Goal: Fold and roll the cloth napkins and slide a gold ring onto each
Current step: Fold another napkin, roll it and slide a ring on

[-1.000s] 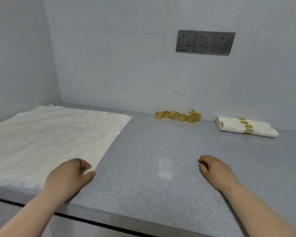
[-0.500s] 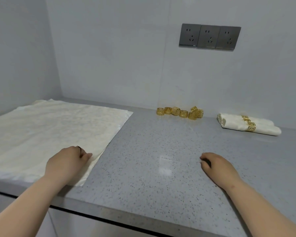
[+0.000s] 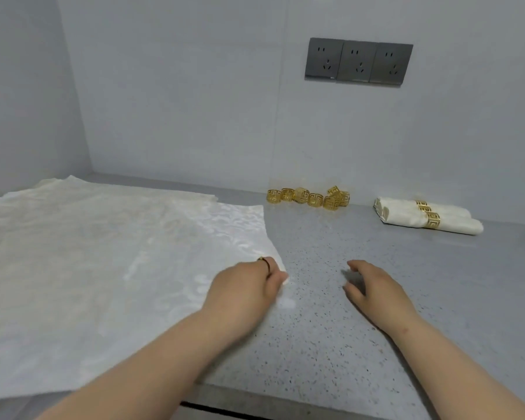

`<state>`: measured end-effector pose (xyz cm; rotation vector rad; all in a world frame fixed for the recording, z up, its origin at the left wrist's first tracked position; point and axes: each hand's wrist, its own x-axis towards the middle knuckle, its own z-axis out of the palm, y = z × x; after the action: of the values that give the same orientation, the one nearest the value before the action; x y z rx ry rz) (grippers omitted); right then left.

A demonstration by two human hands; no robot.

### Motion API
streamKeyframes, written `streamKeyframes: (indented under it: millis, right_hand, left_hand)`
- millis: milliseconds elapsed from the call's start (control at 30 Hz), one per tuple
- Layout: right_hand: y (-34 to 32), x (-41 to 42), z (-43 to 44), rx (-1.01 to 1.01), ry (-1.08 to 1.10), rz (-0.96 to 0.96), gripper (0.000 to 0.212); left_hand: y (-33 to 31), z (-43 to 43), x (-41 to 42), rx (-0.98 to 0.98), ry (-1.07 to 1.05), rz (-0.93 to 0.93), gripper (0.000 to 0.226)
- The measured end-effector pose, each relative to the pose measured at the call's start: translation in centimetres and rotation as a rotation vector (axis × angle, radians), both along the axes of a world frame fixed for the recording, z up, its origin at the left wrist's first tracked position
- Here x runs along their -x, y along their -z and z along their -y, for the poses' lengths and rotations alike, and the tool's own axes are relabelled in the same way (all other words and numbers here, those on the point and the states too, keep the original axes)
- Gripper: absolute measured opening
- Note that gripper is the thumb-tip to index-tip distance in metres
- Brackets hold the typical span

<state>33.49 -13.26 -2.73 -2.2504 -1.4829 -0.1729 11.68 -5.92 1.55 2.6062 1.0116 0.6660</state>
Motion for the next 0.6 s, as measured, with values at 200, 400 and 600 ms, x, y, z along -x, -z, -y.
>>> streamKeyframes:
  millis: [200, 400, 600]
  right_hand:
    - [-0.2, 1.1, -0.8, -0.037, -0.296, 0.313, 0.035]
    - [1.2, 1.0, -1.7, -0.035, -0.442, 0.327, 0.040]
    - [0.8, 0.3, -1.0, 0.055, -0.386, 0.237, 0.025]
  left_hand:
    - [2.9, 1.9, -2.9, 0.096, 0.151, -0.157, 0.027]
    - [2.5, 0.8, -1.2, 0.398, 0.340, -0.061, 0.038]
    - [2.0, -4.0, 3.9, 0.009, 0.105, -0.288, 0.086]
